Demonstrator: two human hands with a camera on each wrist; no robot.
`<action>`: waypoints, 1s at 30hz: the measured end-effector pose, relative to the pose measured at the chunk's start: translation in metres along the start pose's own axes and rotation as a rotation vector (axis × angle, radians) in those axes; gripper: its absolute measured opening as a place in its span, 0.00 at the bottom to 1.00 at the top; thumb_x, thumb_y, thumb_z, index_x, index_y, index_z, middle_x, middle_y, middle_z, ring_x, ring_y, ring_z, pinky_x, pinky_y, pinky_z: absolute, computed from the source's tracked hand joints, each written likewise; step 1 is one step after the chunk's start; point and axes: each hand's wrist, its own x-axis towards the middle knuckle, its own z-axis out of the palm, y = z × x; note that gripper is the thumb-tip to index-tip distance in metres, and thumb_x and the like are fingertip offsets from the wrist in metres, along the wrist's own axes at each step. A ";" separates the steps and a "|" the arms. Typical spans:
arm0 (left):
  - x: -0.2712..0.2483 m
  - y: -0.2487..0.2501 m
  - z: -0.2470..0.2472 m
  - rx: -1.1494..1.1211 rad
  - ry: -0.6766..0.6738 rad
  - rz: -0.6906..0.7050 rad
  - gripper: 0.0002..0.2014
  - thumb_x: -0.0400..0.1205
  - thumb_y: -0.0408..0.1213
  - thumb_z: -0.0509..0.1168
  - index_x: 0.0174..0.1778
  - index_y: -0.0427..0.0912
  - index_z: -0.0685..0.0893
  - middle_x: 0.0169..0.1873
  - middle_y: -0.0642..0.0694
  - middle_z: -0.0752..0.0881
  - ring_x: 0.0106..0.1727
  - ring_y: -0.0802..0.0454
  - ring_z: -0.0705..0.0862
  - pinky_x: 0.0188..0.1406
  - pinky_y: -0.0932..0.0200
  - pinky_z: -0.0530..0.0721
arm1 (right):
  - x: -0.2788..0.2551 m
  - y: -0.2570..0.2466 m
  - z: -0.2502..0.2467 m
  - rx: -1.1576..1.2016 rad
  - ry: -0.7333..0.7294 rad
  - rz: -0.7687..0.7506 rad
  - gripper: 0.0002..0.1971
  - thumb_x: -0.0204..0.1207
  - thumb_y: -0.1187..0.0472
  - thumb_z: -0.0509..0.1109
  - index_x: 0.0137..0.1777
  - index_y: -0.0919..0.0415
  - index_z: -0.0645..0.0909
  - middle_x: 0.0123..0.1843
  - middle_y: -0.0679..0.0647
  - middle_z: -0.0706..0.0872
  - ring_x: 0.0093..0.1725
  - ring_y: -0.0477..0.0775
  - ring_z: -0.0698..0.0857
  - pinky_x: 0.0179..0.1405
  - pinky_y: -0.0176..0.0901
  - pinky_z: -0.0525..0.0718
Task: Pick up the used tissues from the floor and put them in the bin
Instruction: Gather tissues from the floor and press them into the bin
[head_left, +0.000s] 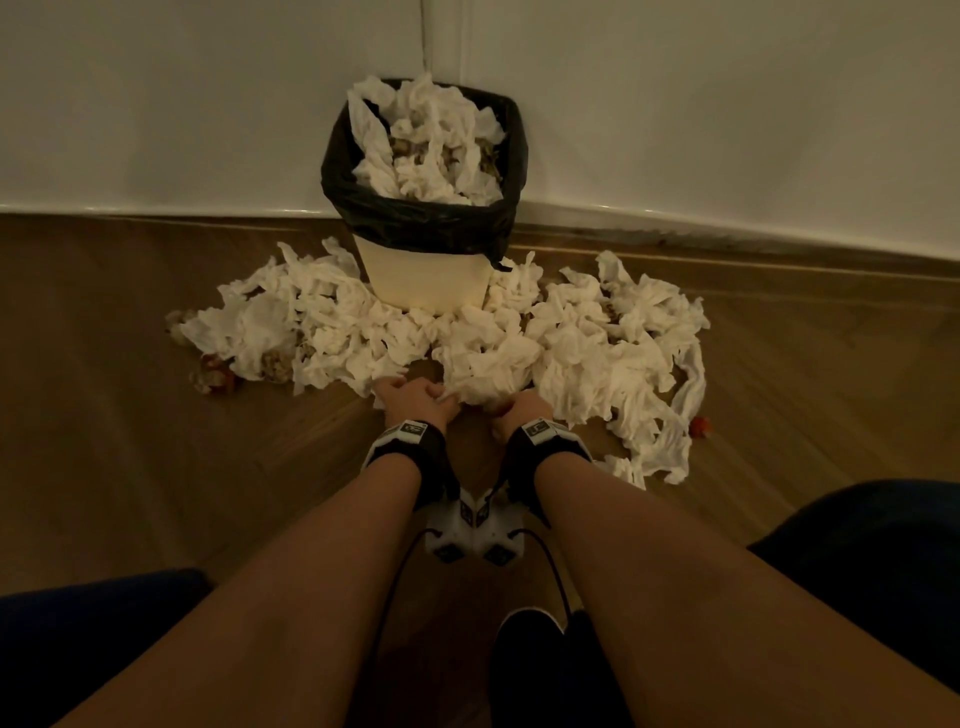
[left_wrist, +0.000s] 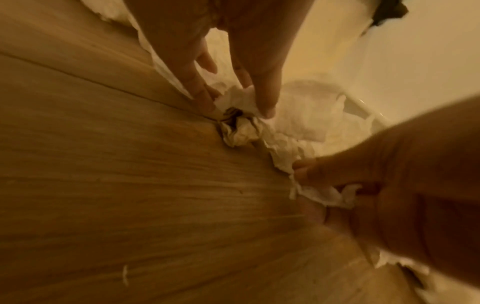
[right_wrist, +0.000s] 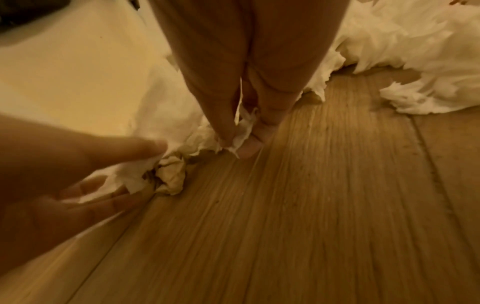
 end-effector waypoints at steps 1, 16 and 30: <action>0.002 -0.001 -0.003 -0.014 0.000 -0.019 0.09 0.76 0.41 0.72 0.43 0.41 0.80 0.69 0.42 0.63 0.58 0.45 0.76 0.64 0.61 0.72 | 0.001 0.002 0.000 0.002 -0.009 0.001 0.16 0.83 0.61 0.60 0.68 0.63 0.79 0.67 0.62 0.81 0.65 0.62 0.80 0.63 0.49 0.80; -0.011 0.007 -0.063 -0.665 -0.171 -0.188 0.28 0.80 0.33 0.68 0.77 0.42 0.69 0.74 0.38 0.72 0.65 0.41 0.78 0.55 0.54 0.82 | -0.020 -0.006 -0.033 0.895 -0.088 0.090 0.17 0.79 0.72 0.64 0.67 0.65 0.79 0.65 0.62 0.82 0.59 0.61 0.84 0.61 0.50 0.84; -0.052 0.050 -0.123 -1.086 -0.286 -0.072 0.13 0.84 0.30 0.60 0.63 0.29 0.78 0.66 0.31 0.78 0.44 0.49 0.83 0.31 0.64 0.88 | -0.091 -0.065 -0.093 1.489 -0.165 -0.151 0.18 0.80 0.80 0.56 0.69 0.78 0.71 0.72 0.68 0.72 0.73 0.68 0.72 0.61 0.49 0.81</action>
